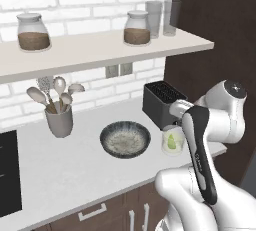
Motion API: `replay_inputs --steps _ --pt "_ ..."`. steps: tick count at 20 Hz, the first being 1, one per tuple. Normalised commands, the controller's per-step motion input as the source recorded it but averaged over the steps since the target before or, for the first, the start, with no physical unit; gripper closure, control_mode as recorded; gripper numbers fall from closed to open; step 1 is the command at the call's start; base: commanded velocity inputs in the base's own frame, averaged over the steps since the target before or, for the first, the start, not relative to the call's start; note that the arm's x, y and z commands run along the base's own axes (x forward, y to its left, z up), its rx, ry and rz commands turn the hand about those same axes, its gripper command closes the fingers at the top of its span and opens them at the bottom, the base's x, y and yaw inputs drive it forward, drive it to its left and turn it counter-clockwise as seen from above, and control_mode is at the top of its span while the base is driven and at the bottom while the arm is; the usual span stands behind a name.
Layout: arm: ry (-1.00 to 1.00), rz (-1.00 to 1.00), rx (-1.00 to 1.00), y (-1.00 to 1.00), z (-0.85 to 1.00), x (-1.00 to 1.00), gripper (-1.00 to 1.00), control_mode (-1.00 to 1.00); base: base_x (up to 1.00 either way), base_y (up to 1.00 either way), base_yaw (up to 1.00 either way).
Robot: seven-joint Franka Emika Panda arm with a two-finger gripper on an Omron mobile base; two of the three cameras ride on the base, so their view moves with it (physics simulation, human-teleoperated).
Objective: Grab a lemon wedge from the fridge and one ice cube from the ice bowl, and put them in the glass of lemonade.
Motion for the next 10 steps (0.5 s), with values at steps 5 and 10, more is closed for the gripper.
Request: replay_inputs --steps 5,10 --pt "-0.09 -0.13 0.04 -0.02 0.3 -0.21 -1.0 -1.0 0.0 0.0 0.0" --pt "-0.03 -0.16 0.11 -0.18 0.34 -0.26 -1.0 -1.0 0.0 0.0 0.0"
